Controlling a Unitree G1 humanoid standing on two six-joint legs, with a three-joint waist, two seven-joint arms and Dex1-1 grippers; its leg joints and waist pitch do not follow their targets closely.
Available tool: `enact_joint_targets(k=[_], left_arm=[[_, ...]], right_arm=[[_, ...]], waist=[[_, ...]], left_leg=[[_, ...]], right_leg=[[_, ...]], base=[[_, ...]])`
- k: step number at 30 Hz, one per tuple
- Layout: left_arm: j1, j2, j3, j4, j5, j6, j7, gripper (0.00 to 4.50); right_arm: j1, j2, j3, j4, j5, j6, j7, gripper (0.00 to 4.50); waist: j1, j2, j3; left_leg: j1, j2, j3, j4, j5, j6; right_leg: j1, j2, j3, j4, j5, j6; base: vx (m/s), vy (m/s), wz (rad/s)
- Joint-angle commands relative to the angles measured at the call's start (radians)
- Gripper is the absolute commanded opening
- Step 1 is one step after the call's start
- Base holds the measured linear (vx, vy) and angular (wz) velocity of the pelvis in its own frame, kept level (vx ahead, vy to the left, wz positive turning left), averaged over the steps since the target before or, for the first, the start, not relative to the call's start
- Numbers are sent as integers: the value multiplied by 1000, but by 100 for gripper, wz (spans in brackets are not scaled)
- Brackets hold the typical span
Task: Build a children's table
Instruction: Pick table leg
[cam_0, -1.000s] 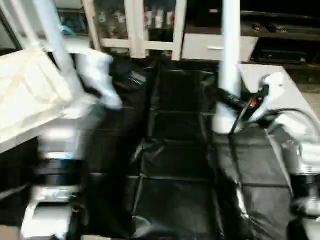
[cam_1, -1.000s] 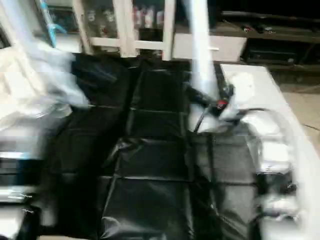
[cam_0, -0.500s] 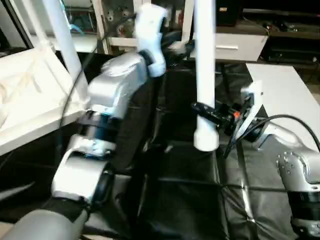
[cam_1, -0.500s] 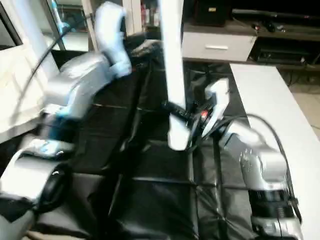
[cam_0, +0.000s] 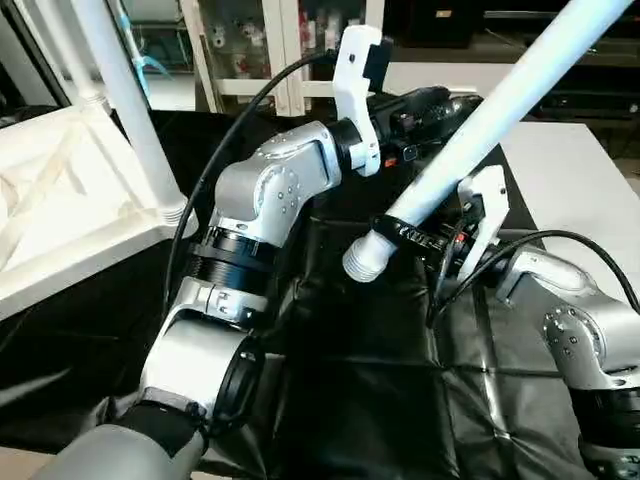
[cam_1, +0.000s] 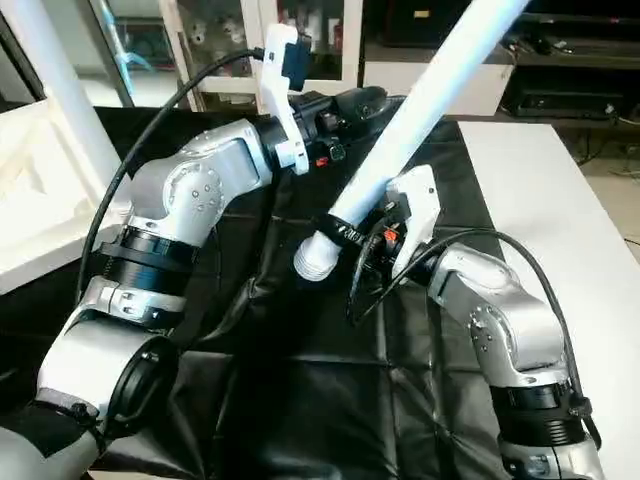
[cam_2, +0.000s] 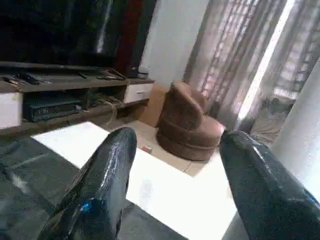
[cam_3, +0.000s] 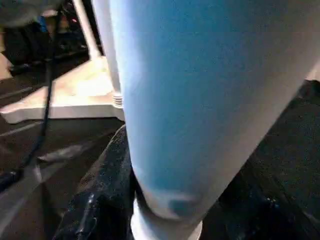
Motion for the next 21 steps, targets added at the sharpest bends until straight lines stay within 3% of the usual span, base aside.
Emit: enact_joint_targets(k=[1,4,5,8,9,10,11,12,13,14,15,18,20,21], left_arm=[[-22,70,25,-23,62,-65,53,310],[0,130,40,-47,95,-92,75,310],[49,208,44,-89,134,-111,74,310],[125,274,41,-149,144,-80,35,310],[199,308,50,-204,131,-26,17,310],[199,308,50,-204,131,-26,17,310],[287,332,52,-251,132,0,27,310],[287,332,52,-251,132,0,27,310],[337,342,45,-276,141,2,36,310],[414,348,36,-325,146,14,56,310],[447,345,39,-347,138,30,67,310],[517,333,29,-402,131,51,90,310],[531,331,15,-410,143,36,91,310],[538,329,9,-415,150,28,92,310]], right_arm=[[-36,-24,-5,3,-23,1,0,180],[-56,-46,-28,18,-18,3,-7,179],[-81,-64,-75,34,13,25,-16,179],[-98,-72,-123,35,60,65,-25,179],[-108,-72,-169,30,109,113,-40,179],[-108,-72,-169,30,109,113,-40,179],[-123,-58,-241,39,192,183,-66,179],[-123,-58,-241,39,192,183,-66,179],[-128,-53,-277,45,241,222,-78,179],[-130,-45,-324,50,320,271,-99,179],[-130,-40,-344,53,362,292,-109,178],[-127,-26,-380,45,435,331,-126,178],[-119,-31,-364,31,406,330,-120,178],[-111,-41,-341,15,368,323,-111,178]], waist=[[2,-20,-80],[-2,-21,-80],[-6,-19,-80],[-7,-7,-82],[-5,0,-84],[-4,0,-85],[1,3,-86],[1,2,-86],[7,4,-86],[8,6,-88],[10,7,-84],[15,6,-80],[19,5,-78],[20,9,-76]], left_leg=[[23,68,-44,-76,-94,67],[24,67,-44,-76,-95,63],[20,68,-46,-76,-76,65],[28,70,-43,-75,-58,63],[29,71,-43,-75,-44,64],[30,72,-43,-76,-44,63],[34,72,-42,-75,-50,57],[31,73,-42,-77,-51,59],[36,71,-39,-76,-67,51],[35,74,-43,-77,-65,46],[37,76,-41,-83,-99,24],[37,73,-40,-86,-128,-1],[37,72,-40,-90,-154,-20],[39,72,-41,-93,-172,-37]], right_leg=[[50,-73,37,-76,-52,-244],[51,-75,37,-74,-63,-238],[53,-76,37,-70,-52,-238],[46,-70,37,-65,-23,-241],[44,-69,35,-60,11,-252],[44,-70,35,-60,17,-255],[41,-69,35,-59,18,-259],[43,-71,35,-59,23,-262],[37,-68,35,-63,7,-257],[42,-72,35,-59,11,-259],[38,-70,35,-64,-22,-247],[34,-69,35,-70,-68,-234],[32,-69,35,-75,-117,-218],[30,-68,36,-79,-143,-204]], base=[[0,0,0],[0,0,0],[0,0,0],[0,0,0],[0,0,0],[0,0,0],[0,0,0],[0,0,0],[0,0,0],[0,0,0],[0,0,0],[0,0,0],[0,0,0],[0,0,0]])
